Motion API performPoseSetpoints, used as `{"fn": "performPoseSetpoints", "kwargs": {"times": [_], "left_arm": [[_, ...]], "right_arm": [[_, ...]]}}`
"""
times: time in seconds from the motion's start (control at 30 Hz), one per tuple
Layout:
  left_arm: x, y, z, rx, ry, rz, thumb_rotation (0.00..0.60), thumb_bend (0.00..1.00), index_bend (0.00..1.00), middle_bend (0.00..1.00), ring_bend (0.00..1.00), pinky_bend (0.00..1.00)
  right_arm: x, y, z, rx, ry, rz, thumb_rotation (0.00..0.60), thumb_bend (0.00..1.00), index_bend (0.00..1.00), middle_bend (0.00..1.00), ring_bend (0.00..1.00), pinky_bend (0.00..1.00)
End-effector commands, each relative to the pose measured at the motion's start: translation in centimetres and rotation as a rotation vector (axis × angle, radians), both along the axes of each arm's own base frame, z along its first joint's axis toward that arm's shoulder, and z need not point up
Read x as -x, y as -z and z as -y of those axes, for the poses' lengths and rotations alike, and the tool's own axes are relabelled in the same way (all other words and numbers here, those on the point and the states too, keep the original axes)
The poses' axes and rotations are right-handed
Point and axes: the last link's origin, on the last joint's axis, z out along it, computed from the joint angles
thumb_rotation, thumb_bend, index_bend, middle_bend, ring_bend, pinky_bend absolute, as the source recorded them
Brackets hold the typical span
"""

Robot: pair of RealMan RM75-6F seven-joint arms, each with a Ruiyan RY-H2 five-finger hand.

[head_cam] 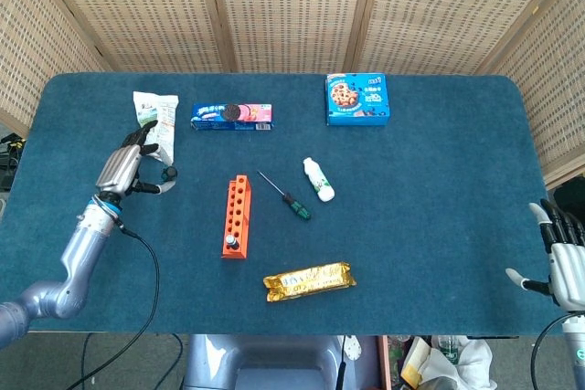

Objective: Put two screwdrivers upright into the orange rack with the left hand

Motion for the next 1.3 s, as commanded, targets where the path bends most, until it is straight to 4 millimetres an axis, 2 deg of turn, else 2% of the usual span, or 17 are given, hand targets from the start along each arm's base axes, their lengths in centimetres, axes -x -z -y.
{"fn": "performPoseSetpoints", "kwargs": {"times": [0.03, 0.23, 0.47, 0.7, 0.97, 1.3], "left_arm": [[-2.0, -3.3, 1.2, 0.013, 0.05, 0.172, 0.6, 0.5, 0.69, 0.0, 0.0, 0.0], [-3.9, -4.9, 2.0, 0.049, 0.089, 0.274, 0.6, 0.5, 0.69, 0.0, 0.0, 0.0], [-6.3, -5.2, 2.4, 0.097, 0.121, 0.422, 0.6, 0.5, 0.69, 0.0, 0.0, 0.0], [-8.2, -3.0, 2.2, 0.172, 0.098, 0.609, 0.6, 0.5, 0.69, 0.0, 0.0, 0.0], [-9.7, -1.5, 2.1, 0.251, 0.084, 0.703, 0.6, 0.5, 0.69, 0.0, 0.0, 0.0], [-9.5, -0.2, 1.6, 0.268, 0.061, 0.702, 0.6, 0.5, 0.69, 0.0, 0.0, 0.0]], "right_arm": [[0.0, -0.1, 0.0, 0.002, -0.001, 0.002, 0.6, 0.0, 0.0, 0.0, 0.0, 0.0], [0.0, -0.2, 0.0, 0.003, -0.001, 0.005, 0.6, 0.0, 0.0, 0.0, 0.0, 0.0], [0.0, -0.2, 0.0, 0.004, -0.002, 0.005, 0.6, 0.0, 0.0, 0.0, 0.0, 0.0], [0.0, -0.3, 0.0, 0.006, 0.0, 0.008, 0.6, 0.0, 0.0, 0.0, 0.0, 0.0], [0.1, -0.4, 0.1, 0.007, 0.002, 0.01, 0.6, 0.0, 0.0, 0.0, 0.0, 0.0], [0.2, -0.4, 0.1, 0.008, 0.006, 0.011, 0.6, 0.0, 0.0, 0.0, 0.0, 0.0]]}}
